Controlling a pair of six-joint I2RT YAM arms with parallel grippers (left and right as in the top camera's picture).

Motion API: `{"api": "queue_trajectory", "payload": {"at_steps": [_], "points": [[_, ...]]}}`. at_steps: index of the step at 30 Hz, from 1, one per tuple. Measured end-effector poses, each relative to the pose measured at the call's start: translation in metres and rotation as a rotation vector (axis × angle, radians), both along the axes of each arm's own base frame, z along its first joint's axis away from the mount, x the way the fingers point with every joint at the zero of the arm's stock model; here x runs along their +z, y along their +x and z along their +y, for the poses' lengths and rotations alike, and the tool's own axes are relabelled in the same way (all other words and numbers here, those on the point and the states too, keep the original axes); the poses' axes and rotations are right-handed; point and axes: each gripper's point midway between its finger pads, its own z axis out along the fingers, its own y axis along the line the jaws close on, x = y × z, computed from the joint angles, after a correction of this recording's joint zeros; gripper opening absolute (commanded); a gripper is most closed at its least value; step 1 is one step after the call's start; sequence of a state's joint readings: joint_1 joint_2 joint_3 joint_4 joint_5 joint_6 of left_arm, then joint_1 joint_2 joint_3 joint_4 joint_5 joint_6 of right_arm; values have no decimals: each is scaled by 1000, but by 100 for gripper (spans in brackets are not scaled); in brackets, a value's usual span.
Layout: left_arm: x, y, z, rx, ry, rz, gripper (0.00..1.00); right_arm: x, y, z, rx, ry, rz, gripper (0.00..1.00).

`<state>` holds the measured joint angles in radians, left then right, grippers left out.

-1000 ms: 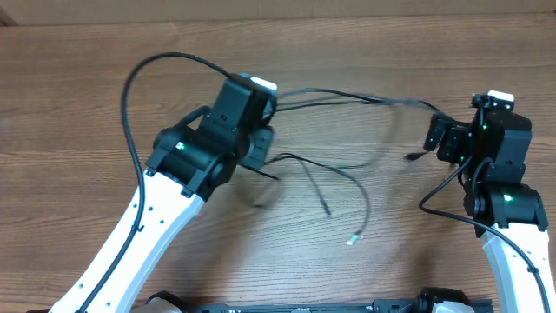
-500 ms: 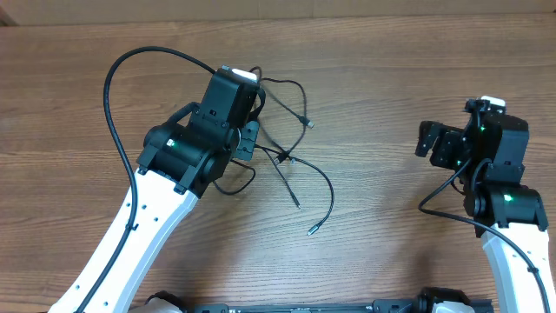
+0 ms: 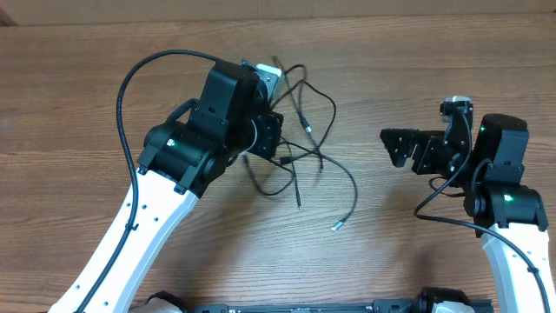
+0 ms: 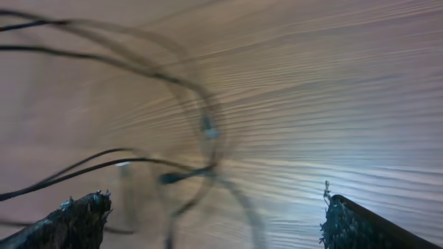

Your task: Untangle cables

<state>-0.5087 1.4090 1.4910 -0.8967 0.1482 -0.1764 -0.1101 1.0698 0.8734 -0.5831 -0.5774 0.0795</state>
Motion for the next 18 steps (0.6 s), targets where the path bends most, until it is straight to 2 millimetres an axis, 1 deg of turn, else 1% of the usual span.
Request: {"api": "queue_trajectory", "payload": {"at_steps": [2,4,6,8,9,12,14,16,18], "points": [[4,-6,-12,-71,-45,6,4,6,-6,13,67,64,-5,100],[6,-13,-21,-141,-70,10,4,11,-9,21,104,111,-5,100],[6,-23,-32,-252,-93,17,4,22,-14,33,143,213,8,100],[4,-26,-37,-300,-101,20,4,27,-16,38,150,267,24,100],[2,-27,-40,-322,-104,23,4,34,-16,42,154,320,36,100],[-4,-27,-45,-354,-107,33,4,46,-18,48,156,429,75,100],[-6,-23,-49,-366,-115,28,4,55,-20,53,138,539,147,100],[-6,-18,-54,-366,-134,25,4,57,-22,55,110,608,217,100],[-6,-13,-60,-363,-164,32,4,58,-23,56,80,667,282,93]]}}
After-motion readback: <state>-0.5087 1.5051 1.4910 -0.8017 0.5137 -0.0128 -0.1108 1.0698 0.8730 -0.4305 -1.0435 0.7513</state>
